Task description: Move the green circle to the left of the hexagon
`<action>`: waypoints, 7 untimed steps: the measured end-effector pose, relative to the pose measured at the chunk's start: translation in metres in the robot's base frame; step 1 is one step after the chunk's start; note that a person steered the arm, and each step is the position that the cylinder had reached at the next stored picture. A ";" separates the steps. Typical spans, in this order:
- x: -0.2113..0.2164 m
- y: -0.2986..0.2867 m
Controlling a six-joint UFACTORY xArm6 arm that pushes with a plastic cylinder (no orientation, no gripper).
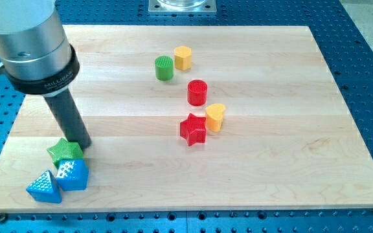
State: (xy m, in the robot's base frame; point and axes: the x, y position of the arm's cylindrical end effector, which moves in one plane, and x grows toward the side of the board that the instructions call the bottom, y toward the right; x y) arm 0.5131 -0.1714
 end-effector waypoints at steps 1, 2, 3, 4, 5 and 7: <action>-0.010 0.034; -0.045 0.087; -0.079 0.111; -0.079 0.128; -0.113 0.164; -0.162 0.159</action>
State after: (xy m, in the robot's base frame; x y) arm 0.3508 -0.0126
